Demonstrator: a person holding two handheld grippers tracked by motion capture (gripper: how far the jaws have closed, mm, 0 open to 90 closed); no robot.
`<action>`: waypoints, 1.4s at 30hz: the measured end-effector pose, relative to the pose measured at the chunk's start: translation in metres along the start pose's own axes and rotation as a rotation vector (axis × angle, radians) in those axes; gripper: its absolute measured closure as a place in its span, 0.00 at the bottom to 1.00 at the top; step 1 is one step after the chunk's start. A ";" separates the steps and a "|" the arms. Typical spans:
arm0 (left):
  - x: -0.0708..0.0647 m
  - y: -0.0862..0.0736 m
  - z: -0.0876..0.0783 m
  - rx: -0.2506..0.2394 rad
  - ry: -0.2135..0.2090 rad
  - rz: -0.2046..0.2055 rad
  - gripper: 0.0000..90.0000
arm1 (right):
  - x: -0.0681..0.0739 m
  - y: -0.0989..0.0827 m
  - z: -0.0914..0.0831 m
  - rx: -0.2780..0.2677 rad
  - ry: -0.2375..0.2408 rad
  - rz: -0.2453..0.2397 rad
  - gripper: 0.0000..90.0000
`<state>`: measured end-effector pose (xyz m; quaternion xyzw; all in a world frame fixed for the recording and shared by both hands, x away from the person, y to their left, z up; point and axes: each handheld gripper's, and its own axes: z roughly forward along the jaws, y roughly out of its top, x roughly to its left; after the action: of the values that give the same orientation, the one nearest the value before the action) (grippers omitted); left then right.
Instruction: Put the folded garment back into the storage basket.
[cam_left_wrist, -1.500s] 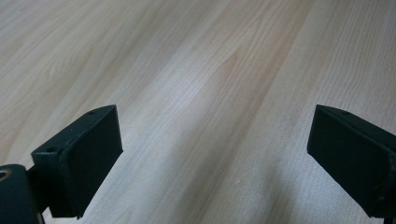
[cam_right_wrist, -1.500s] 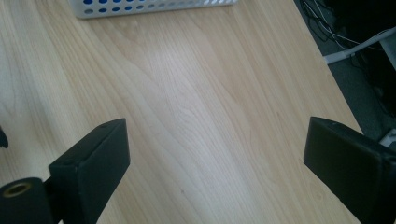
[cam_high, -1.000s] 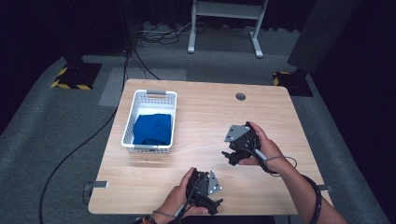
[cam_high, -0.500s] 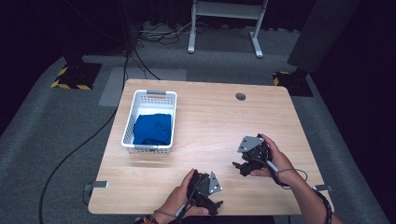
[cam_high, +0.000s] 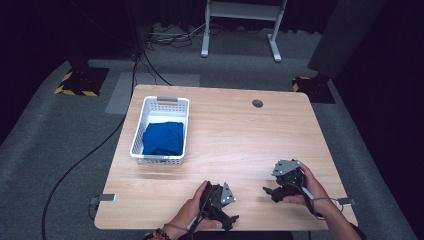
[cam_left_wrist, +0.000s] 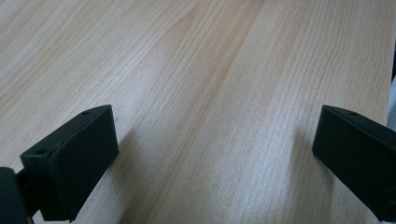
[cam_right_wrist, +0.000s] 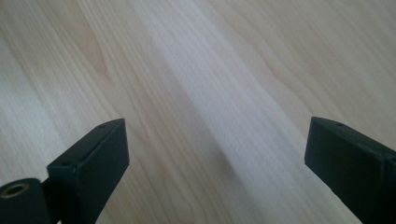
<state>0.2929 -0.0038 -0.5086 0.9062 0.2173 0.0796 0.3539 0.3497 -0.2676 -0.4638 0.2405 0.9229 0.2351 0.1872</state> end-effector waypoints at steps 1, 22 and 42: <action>0.000 0.000 0.000 0.000 -0.001 0.003 0.00 | 0.000 -0.005 0.000 -0.001 0.004 0.007 0.07; 0.000 0.001 0.001 -0.001 0.000 0.000 0.00 | 0.004 -0.091 -0.007 -0.177 0.078 0.266 0.01; 0.000 0.000 0.000 -0.003 0.005 -0.004 0.00 | 0.006 -0.103 -0.014 -0.177 0.028 0.328 0.01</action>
<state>0.2924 -0.0035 -0.5088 0.9051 0.2198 0.0813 0.3547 0.3020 -0.3489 -0.5080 0.3669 0.8496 0.3463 0.1538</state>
